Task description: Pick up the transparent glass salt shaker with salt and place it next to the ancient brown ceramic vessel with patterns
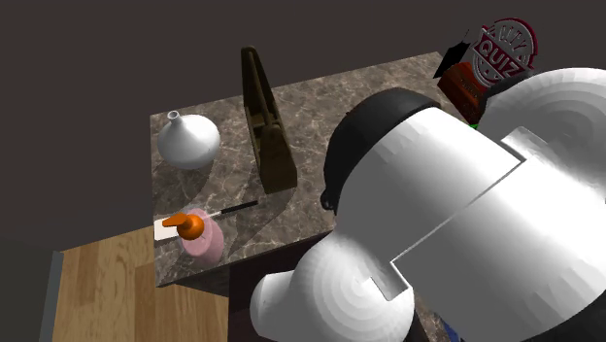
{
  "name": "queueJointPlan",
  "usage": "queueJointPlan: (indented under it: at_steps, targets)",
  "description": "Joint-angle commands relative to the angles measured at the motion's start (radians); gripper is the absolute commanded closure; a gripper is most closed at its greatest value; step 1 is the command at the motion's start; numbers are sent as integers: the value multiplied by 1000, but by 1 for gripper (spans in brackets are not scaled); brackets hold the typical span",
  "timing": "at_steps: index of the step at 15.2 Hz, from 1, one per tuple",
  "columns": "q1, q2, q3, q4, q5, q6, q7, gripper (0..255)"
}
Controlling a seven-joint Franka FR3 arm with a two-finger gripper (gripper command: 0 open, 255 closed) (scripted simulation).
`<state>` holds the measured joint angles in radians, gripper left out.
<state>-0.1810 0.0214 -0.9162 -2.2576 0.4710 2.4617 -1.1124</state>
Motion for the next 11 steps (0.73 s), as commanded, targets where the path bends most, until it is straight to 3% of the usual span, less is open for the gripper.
queueJointPlan:
  at_steps: [1, 2, 3, 7, 8, 11]
  targets:
    - [10, 6, -1, -61, -193, 12, 20, 255]
    - [13, 6, -3, -61, -193, 12, 20, 255]
    - [18, -4, 1, -88, -193, 34, 20, 0]
    - [15, 87, 6, -65, -66, 37, -71, 0]
    - [34, 6, -25, -61, -191, 11, 19, 0]
    - [27, -126, -25, -48, -373, -66, 146, 0]
